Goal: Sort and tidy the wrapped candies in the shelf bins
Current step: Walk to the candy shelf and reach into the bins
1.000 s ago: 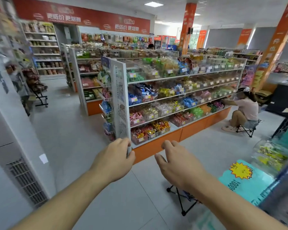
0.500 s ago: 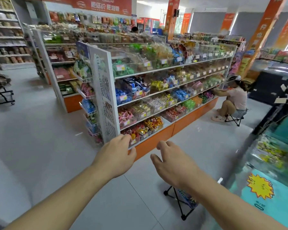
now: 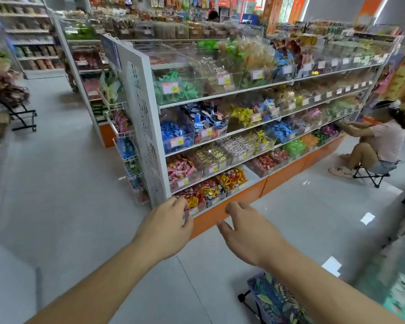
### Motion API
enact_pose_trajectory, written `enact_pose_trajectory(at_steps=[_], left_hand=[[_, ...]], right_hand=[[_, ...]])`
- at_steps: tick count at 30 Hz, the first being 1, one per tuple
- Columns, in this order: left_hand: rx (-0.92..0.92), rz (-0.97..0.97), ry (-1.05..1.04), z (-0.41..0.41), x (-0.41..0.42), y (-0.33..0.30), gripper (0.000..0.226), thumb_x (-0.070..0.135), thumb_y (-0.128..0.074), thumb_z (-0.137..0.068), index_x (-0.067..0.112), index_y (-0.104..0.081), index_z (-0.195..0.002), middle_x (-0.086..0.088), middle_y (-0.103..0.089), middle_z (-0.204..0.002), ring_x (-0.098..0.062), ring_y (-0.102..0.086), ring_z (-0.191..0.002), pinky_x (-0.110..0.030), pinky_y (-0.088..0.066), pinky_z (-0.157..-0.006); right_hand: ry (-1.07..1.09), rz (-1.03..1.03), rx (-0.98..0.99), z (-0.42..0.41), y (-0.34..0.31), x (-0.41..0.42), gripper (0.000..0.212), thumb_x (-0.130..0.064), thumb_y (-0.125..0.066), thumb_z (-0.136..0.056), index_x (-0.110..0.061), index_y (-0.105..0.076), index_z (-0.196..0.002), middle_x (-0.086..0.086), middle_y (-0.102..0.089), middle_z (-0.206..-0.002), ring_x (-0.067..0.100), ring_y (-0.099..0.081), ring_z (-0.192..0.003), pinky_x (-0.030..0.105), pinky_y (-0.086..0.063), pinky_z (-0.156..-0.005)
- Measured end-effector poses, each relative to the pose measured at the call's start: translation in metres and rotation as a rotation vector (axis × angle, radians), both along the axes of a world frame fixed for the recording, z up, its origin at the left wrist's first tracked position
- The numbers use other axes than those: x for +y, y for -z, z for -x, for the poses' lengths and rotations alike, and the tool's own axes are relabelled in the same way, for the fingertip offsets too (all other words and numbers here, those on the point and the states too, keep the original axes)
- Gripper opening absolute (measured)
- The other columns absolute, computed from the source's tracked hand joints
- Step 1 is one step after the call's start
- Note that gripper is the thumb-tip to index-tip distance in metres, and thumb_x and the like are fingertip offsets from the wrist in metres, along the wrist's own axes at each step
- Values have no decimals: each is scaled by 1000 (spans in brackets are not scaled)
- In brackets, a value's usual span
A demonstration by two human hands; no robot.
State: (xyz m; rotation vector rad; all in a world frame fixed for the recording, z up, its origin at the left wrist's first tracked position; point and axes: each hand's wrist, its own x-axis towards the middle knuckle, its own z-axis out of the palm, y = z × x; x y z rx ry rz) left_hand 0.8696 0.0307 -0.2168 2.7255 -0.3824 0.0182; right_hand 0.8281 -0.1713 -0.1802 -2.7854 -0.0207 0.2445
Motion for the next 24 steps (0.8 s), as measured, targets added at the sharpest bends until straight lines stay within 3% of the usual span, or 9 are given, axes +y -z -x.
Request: enact_pose_trajectory(at_steps=[5,9,12,16,24], left_hand=[[29,13,-5,-83,-16,18,24,44,-43,-103,31,-51,-122,14,-52,-117,-8,-57,-93,-33,-54,-79],[20,19,36,-159,-28,39,17,45,-44,-102,30,-49,-109,12,-53,-110,-12,-57,-90,-38,-54,-75],[52,45,73,-215,-40,54,22,48,-45,-101,30,-50,-114,14,-54,-112,-15,-59,-95,-41,-55,-78],[56,25,121,-276,-61,61,23,49,-44,-100,29,-50,-110,10,-55,-109,-16,-60,-87,-44,-55,-75],[100,123,114,-380,-101,78,26,48,-45,-98,34,-51,-119,16,-56,-116,-11,-58,-103,-38,-53,-86]], right_hand=[[-42,-5,19,-91,10,-16,38,-50,-39,-105,-23,-46,-131,0,-53,-128,22,-57,-112,41,-53,-95],[-23,24,24,-165,26,-23,37,-53,-37,-105,-23,-47,-123,0,-54,-118,22,-57,-104,42,-53,-90],[23,30,45,-215,37,-31,35,-53,-38,-105,-23,-47,-120,-1,-53,-113,23,-57,-102,43,-52,-90],[52,30,59,-271,41,-48,35,-52,-39,-104,-23,-48,-122,0,-55,-117,23,-58,-106,43,-53,-91],[-5,13,89,-396,67,-94,30,-49,-42,-103,-23,-48,-117,1,-54,-116,27,-58,-104,45,-53,-86]])
